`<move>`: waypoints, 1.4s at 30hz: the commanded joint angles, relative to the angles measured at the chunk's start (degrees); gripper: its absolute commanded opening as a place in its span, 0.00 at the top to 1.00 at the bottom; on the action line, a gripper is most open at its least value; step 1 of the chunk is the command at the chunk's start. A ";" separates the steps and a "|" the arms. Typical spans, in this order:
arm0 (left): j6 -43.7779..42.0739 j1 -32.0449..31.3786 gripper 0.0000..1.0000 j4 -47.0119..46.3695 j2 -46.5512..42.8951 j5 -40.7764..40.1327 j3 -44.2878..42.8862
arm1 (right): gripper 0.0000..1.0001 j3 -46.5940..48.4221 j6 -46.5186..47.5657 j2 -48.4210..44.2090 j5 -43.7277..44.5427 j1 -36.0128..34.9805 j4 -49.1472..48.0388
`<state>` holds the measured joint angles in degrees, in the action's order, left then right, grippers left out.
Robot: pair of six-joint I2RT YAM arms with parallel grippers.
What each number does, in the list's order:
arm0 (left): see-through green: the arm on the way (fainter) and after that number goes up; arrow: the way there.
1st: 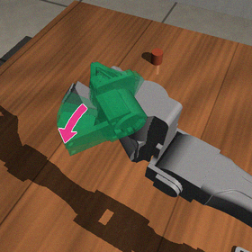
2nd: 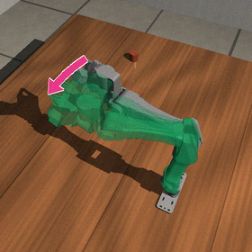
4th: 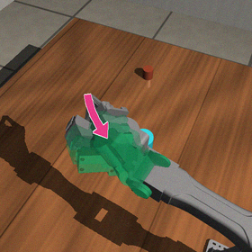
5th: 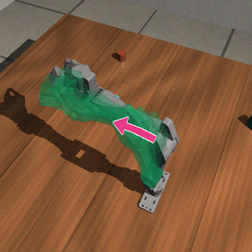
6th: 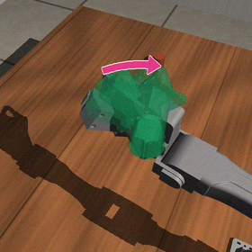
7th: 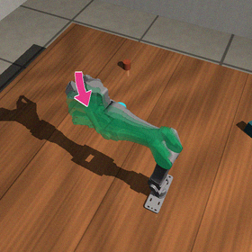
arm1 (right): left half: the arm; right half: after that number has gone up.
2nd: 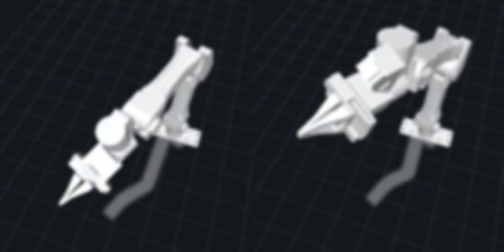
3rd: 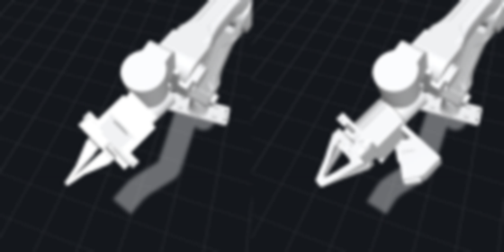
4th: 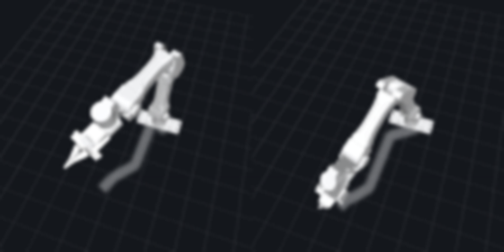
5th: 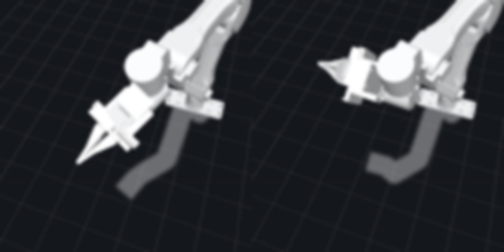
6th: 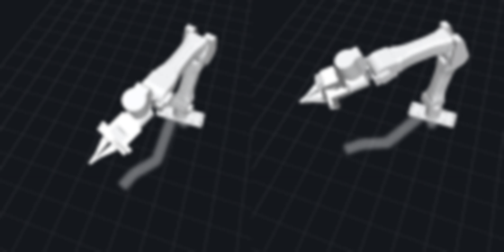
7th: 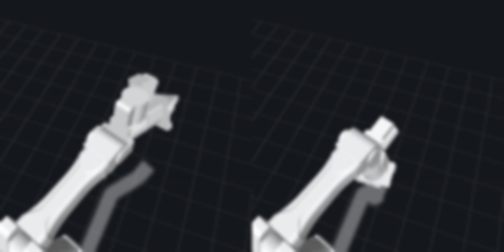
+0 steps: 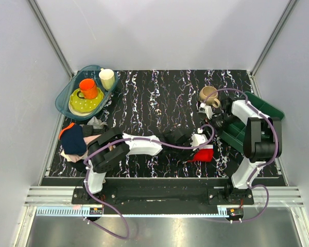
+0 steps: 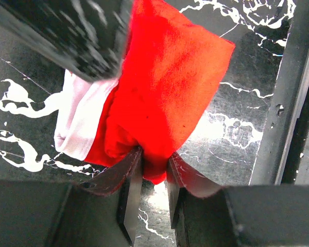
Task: Roll the underwear
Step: Roll the underwear to the center of the board.
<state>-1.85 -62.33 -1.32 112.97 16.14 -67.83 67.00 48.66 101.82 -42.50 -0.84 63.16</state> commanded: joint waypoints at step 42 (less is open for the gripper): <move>-4.92 7.74 0.64 37.35 16.22 14.01 -23.83 | 0.13 -29.91 75.17 -52.08 -9.62 12.44 9.47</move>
<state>-3.25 -55.59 25.17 123.70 34.09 -88.51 39.57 106.61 49.74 -49.74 12.03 75.72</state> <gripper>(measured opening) 0.351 0.867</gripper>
